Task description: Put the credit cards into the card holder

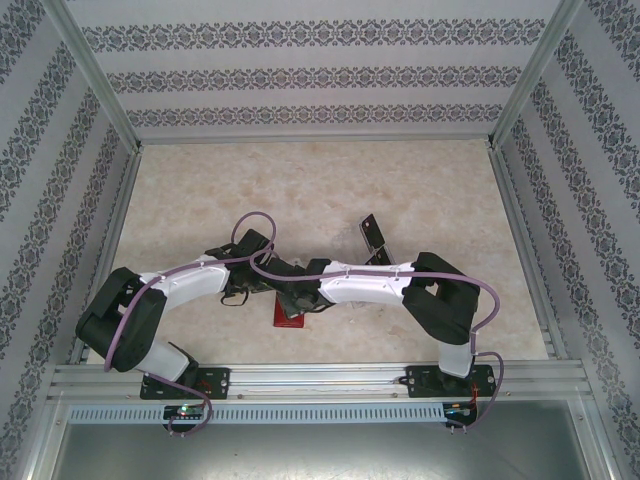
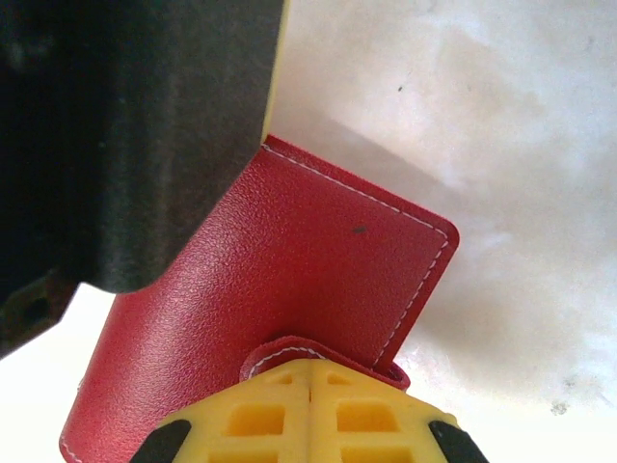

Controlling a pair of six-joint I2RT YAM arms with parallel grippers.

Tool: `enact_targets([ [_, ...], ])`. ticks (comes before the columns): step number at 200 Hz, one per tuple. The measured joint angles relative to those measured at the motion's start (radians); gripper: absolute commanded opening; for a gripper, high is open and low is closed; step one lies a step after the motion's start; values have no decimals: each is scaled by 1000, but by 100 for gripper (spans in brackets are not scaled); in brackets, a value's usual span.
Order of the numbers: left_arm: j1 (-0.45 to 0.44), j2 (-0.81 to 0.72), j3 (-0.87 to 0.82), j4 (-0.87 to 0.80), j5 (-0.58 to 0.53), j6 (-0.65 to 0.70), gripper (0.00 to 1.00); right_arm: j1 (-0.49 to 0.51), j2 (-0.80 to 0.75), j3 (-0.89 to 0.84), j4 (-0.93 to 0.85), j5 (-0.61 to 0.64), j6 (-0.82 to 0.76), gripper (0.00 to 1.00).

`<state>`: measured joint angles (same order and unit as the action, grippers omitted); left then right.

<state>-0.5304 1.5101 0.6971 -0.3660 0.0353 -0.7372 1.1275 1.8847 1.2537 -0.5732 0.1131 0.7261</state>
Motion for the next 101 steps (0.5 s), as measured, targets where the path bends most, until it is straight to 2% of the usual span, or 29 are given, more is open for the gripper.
enact_targets([
  [62, 0, 0, 0, 0, 0, 0, 100, 0, 1, 1, -2, -3, 0, 0],
  [101, 0, 0, 0, 0, 0, 0, 100, 1, 34, 29, -2, -18, -1, 4],
])
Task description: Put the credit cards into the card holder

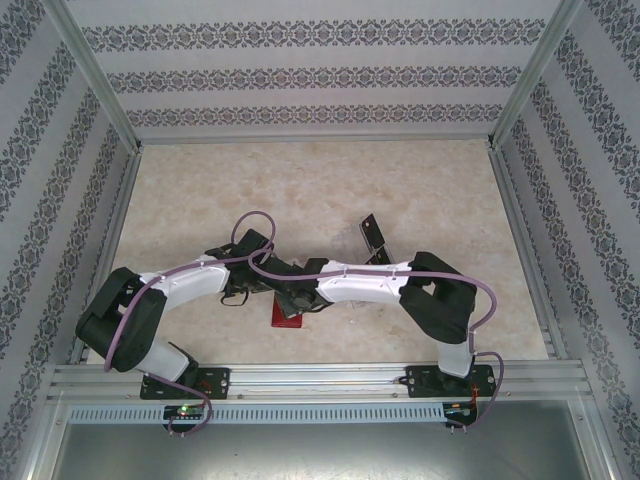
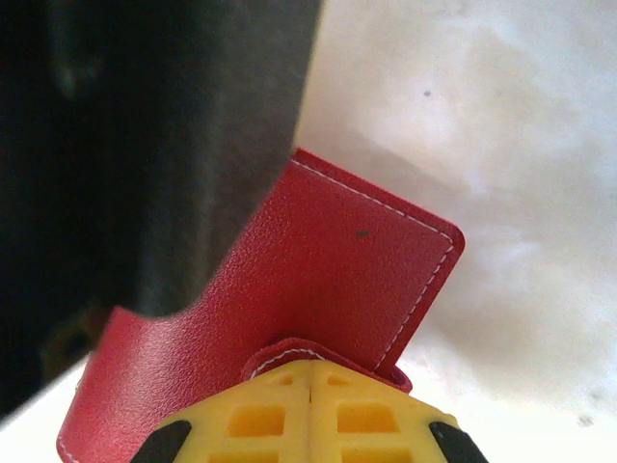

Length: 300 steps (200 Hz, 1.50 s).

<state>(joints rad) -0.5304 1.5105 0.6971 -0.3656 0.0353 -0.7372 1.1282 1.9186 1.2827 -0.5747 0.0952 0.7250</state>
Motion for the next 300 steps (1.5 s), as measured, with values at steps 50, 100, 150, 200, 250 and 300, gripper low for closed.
enact_targets([
  [50, 0, 0, -2, 3, 0, 0, 100, 0, 15, 12, 3, -5, 1, 3],
  [100, 0, 0, -8, 12, -3, -2, 100, 0, 23, 15, 0, -5, 1, 3],
  [150, 0, -19, -14, 14, -5, -4, 100, 0, 16, 24, -18, -5, -3, 7],
  [200, 60, -100, -50, 52, 75, -19, 100, -1, 22, 47, -65, -11, -23, 7],
  [250, 141, -158, -101, 106, 209, -23, 100, -1, 22, 53, -71, -19, -23, 7],
  [300, 154, -204, -148, 151, 249, -6, 100, -1, 22, 92, -81, -34, -25, 7],
])
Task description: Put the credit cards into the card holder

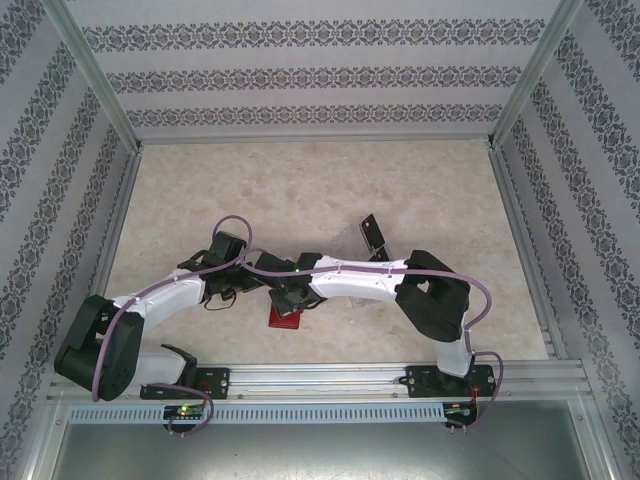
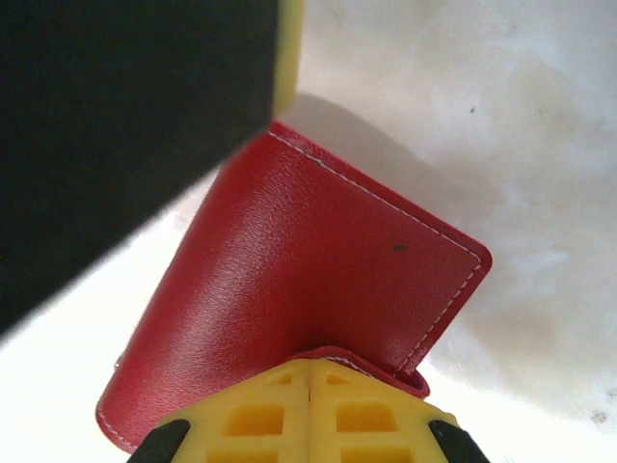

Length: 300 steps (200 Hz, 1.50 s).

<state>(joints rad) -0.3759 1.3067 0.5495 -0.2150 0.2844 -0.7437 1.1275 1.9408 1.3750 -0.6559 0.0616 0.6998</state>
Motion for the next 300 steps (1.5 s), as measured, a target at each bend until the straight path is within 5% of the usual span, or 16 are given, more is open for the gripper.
enact_targets([
  [300, -2, 32, -16, 19, 0, 37, 99, 0, -17, -46, 21, 4, 7, 5],
])
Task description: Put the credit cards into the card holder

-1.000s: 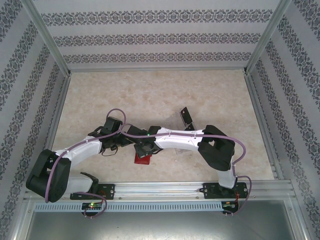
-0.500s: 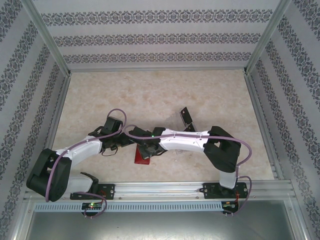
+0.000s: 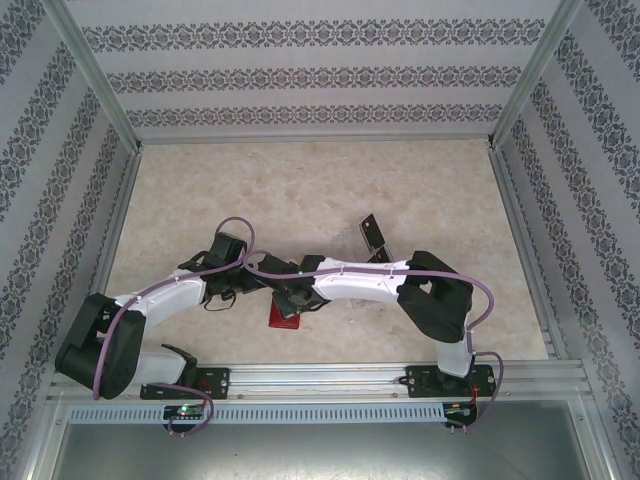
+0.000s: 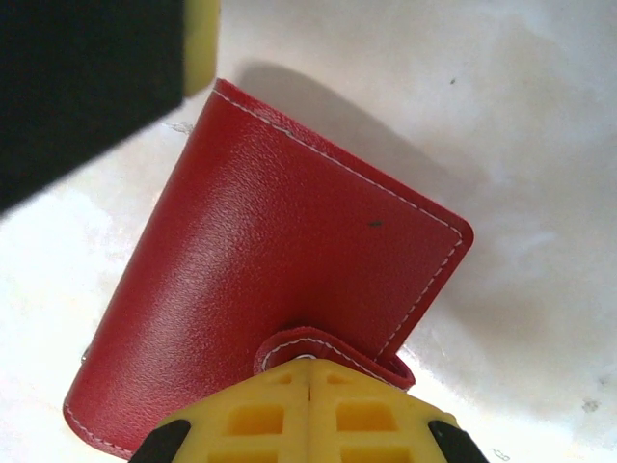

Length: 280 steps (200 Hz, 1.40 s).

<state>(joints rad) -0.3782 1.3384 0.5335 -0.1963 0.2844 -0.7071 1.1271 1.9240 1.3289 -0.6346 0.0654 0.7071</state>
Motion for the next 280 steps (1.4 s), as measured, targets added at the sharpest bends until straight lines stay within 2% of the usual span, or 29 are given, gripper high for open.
enact_targets([
  [280, -19, 32, 10, -1, -39, -27, 99, -6, 87, 82, -48, -16, 3, 3],
])
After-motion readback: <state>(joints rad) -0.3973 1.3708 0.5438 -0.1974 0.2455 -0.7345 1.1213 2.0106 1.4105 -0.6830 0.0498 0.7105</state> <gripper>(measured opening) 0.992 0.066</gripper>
